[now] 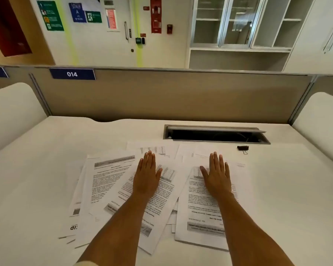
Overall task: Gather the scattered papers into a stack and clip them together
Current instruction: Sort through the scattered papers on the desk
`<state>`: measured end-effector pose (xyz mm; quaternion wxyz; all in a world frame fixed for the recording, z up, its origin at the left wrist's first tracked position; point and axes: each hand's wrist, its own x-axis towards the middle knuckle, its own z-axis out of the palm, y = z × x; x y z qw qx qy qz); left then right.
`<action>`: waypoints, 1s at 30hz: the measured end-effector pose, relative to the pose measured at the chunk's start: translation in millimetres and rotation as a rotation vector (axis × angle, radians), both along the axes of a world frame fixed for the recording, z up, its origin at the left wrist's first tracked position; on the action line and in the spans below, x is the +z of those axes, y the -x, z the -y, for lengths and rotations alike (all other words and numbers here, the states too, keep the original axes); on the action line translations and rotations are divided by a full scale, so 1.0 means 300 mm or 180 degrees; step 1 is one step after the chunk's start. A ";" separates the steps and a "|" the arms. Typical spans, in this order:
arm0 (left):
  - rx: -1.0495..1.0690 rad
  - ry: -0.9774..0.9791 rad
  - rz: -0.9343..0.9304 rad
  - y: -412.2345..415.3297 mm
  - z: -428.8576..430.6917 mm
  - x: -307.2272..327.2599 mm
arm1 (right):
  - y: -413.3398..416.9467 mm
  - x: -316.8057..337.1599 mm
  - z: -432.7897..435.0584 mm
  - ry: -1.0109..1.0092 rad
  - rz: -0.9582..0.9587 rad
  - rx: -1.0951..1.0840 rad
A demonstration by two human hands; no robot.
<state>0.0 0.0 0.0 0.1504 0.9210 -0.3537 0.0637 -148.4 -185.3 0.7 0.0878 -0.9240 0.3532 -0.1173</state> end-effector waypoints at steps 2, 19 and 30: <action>-0.0020 -0.0068 -0.0092 0.002 -0.006 -0.027 | 0.016 -0.023 0.003 -0.0072 0.0031 -0.0051; 0.0104 -0.0206 -0.0500 -0.007 -0.017 0.003 | 0.038 -0.029 0.003 -0.0454 -0.0182 0.0041; 0.1023 -0.1099 -0.1470 -0.223 -0.161 0.098 | 0.240 0.054 0.062 -0.1060 -0.0015 -0.0947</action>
